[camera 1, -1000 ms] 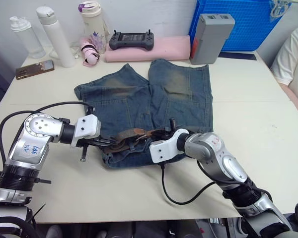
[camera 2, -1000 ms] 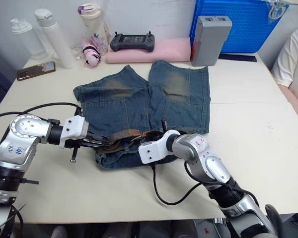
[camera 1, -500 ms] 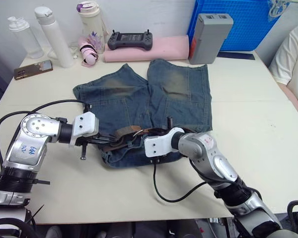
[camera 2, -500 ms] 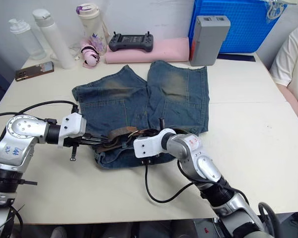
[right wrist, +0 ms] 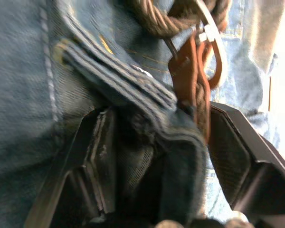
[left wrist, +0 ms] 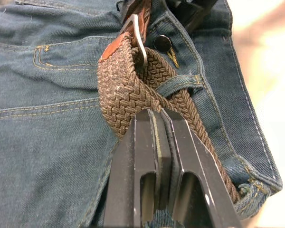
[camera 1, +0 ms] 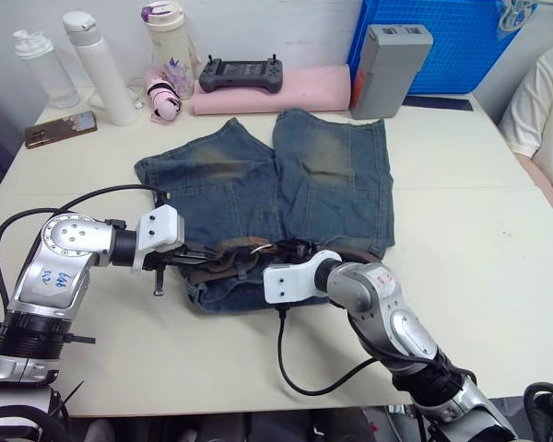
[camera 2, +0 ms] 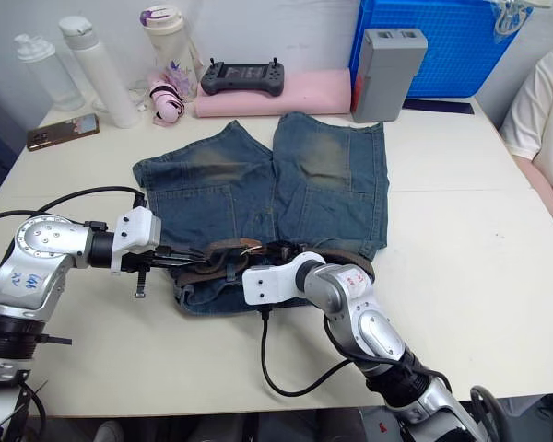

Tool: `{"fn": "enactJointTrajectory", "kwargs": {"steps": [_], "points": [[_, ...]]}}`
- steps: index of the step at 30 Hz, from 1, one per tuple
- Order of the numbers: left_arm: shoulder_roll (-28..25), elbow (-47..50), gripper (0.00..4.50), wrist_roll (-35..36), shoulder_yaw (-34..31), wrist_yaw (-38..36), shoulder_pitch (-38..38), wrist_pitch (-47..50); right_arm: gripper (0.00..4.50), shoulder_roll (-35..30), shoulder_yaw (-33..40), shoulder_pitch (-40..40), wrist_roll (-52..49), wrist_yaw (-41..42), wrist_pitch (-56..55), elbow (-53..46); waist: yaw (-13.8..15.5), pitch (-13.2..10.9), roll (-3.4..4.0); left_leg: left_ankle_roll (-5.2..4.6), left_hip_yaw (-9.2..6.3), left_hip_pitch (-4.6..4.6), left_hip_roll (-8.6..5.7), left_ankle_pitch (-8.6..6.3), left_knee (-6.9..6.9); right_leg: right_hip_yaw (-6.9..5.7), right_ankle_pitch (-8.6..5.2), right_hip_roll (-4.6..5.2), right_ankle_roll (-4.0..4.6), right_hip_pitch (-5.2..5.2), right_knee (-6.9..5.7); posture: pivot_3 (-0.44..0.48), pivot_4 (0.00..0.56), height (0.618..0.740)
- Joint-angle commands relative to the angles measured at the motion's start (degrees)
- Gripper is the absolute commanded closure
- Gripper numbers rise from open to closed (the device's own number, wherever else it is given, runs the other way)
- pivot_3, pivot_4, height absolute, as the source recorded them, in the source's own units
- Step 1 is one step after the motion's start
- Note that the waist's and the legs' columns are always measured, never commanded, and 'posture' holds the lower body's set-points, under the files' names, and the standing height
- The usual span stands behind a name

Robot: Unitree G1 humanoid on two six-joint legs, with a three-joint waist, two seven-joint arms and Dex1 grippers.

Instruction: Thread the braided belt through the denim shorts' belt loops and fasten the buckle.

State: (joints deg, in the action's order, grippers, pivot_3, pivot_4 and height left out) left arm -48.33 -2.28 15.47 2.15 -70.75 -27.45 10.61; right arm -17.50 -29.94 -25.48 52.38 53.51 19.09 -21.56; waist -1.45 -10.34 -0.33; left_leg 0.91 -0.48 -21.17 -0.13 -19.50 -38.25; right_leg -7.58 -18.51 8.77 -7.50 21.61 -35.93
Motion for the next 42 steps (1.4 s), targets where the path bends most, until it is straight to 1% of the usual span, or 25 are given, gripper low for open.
{"fn": "enactJointTrajectory", "kwargs": {"steps": [1,5,10,12,13,16,17,19,27,37,42], "points": [[0.01,1.78,4.5,0.93,-1.26,0.35,-0.51,0.12,1.52,0.7,0.55,0.09,2.72,2.02,2.72,-5.31,0.04,0.0,0.0,0.0,0.0,-0.01,-0.01,0.0,-0.01,0.01,0.0,0.0,0.0,0.0,0.0,0.0,0.15,0.714],[0.05,1.5,4.5,0.97,-1.26,0.38,-1.25,0.49,1.52,1.72,1.59,0.16,4.46,4.15,6.54,-7.78,0.01,0.0,0.0,0.01,-0.02,-0.01,-0.01,-0.01,0.0,0.01,0.0,0.0,0.0,0.0,0.0,0.0,0.15,0.714],[0.17,1.28,4.5,0.85,-1.2,0.39,-1.58,0.41,1.52,3.64,1.63,1.3,5.86,4.39,9.98,-7.78,0.03,0.0,0.0,0.01,-0.02,-0.01,-0.01,-0.01,0.0,0.0,0.0,0.0,0.0,0.0,0.0,0.0,0.15,0.714],[0.22,1.28,4.5,0.93,-1.22,0.37,-1.87,0.52,2.02,4.17,1.66,1.41,6.39,4.25,10.73,-7.61,0.0,0.0,0.0,0.01,-0.02,-0.01,-0.01,-0.01,0.0,0.0,0.0,0.0,0.0,0.0,0.0,0.0,0.15,0.714],[0.22,1.31,4.5,1.02,-1.26,0.34,-2.13,0.68,2.37,4.35,1.65,1.46,6.54,4.17,10.99,-7.59,0.0,0.0,0.0,0.02,-0.01,-0.01,-0.01,-0.01,0.0,0.01,0.0,0.0,0.0,0.0,0.0,0.0,0.15,0.714],[0.2,1.25,4.5,0.92,-1.28,0.28,-2.44,0.61,3.56,4.82,1.61,1.34,6.73,3.6,11.21,-7.32,0.04,0.0,0.0,0.02,-0.03,-0.01,-0.01,-0.01,0.0,0.01,0.0,0.0,0.0,0.0,0.0,0.0,0.15,0.714],[0.18,1.24,4.5,0.89,-1.27,0.25,-2.46,0.59,4.09,5.0,1.66,1.12,6.72,3.11,11.13,-7.07,0.03,0.0,0.0,0.02,-0.03,-0.01,-0.01,-0.01,0.0,0.01,0.0,0.0,0.0,0.0,0.0,0.0,0.15,0.714],[0.09,1.3,4.5,0.89,-1.28,0.2,-2.5,0.63,4.42,5.43,1.92,0.33,6.74,1.67,10.75,-6.36,-0.01,0.0,0.0,0.02,-0.03,-0.01,-0.02,-0.01,0.0,0.01,0.0,0.0,0.0,0.0,0.0,0.0,0.15,0.714],[-0.19,2.15,4.5,1.15,-1.54,0.14,-2.23,0.97,4.42,9.01,4.1,-3.52,5.75,-6.39,11.55,-1.4,-0.08,0.0,0.0,0.03,-0.07,-0.02,-0.01,-0.01,0.0,0.0,0.0,-0.01,0.0,0.0,0.0,0.0,0.15,0.714],[-0.45,2.9,4.5,1.48,-2.09,0.36,-1.93,1.72,4.42,9.2,1.3,-3.48,2.21,-8.81,6.81,2.45,-0.22,0.0,0.0,0.04,-0.07,-0.01,0.0,-0.02,0.01,0.02,0.0,-0.04,0.0,0.01,0.0,0.0,0.15,0.714],[-2.58,1.01,4.5,1.79,-4.65,-0.08,-2.27,2.16,4.42,9.01,1.0,-3.2,2.04,-9.22,7.06,2.64,-0.22,0.0,0.0,0.04,-0.07,-0.01,0.01,-0.02,0.01,0.02,0.0,-0.05,0.0,0.01,0.0,0.0,0.15,0.714]]}}
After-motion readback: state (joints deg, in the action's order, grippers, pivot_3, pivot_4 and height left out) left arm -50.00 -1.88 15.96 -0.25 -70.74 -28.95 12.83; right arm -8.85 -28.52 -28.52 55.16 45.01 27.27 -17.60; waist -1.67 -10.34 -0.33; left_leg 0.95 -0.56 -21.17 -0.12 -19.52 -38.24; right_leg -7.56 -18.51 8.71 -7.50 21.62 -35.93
